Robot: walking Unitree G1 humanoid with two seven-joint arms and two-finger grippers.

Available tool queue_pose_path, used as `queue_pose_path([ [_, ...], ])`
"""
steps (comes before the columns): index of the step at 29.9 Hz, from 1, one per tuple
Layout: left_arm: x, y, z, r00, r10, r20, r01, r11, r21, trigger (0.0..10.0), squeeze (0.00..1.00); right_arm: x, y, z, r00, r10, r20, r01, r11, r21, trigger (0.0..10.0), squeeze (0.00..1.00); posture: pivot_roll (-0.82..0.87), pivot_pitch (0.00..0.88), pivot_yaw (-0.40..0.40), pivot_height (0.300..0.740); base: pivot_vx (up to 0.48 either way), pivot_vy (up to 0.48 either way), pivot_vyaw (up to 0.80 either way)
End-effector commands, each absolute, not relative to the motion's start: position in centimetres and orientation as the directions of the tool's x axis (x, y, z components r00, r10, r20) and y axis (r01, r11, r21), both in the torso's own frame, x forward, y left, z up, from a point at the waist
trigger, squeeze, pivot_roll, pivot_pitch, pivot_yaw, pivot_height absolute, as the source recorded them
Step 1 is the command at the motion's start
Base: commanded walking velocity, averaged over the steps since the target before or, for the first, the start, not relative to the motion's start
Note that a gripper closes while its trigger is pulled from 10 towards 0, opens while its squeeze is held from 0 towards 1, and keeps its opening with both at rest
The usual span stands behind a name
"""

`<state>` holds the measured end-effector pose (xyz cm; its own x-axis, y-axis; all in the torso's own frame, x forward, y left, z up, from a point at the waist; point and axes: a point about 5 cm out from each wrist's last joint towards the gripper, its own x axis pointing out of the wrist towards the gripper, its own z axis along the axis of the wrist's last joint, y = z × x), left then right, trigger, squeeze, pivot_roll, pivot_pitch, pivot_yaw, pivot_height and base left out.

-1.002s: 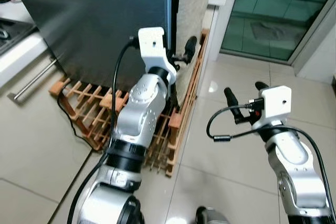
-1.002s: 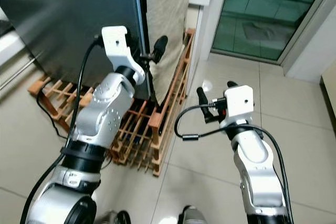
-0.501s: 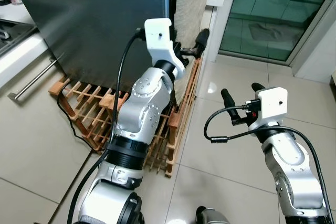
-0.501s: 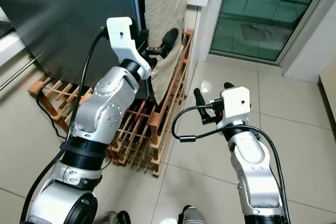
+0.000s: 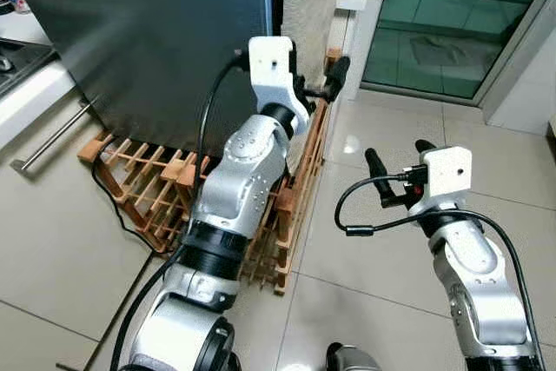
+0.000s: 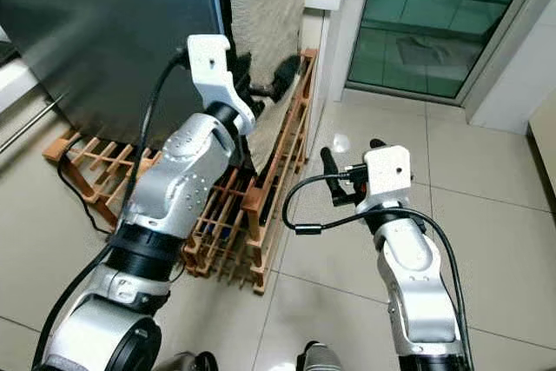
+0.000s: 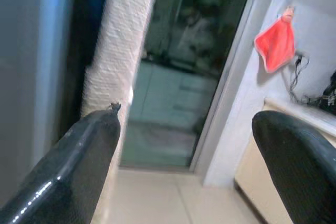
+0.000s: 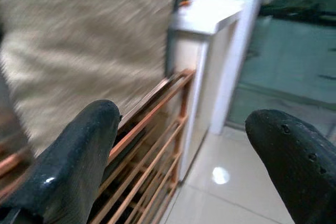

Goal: Restocking fridge

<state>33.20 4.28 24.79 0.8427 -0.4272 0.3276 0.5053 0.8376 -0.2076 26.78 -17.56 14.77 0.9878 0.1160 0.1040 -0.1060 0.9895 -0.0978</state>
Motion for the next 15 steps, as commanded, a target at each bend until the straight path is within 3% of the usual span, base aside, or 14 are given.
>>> queue_pose_path([
  [1,32.6,5.9,23.5,0.863,-0.411,0.294,0.475,0.858,-0.194,10.0,0.0,26.0,-17.8,15.5,0.986,0.074,0.152,-0.06,0.994,-0.092,10.0,0.18,-0.18,0.079,0.051,0.732,0.0,0.0,0.0],
  [5,31.9,6.7,21.5,0.892,-0.373,0.256,0.421,0.891,-0.169,10.0,0.0,25.4,-17.3,14.9,0.987,0.09,0.136,-0.079,0.994,-0.081,10.0,0.19,-0.16,0.083,0.036,0.732,0.0,0.0,0.0],
  [15,32.9,3.4,21.2,0.864,-0.436,0.25,0.47,0.877,-0.095,10.0,0.0,25.8,-16.3,14.8,0.979,0.165,0.122,-0.154,0.984,-0.095,10.0,0.19,-0.18,0.091,0.023,0.732,0.0,0.0,0.0],
])
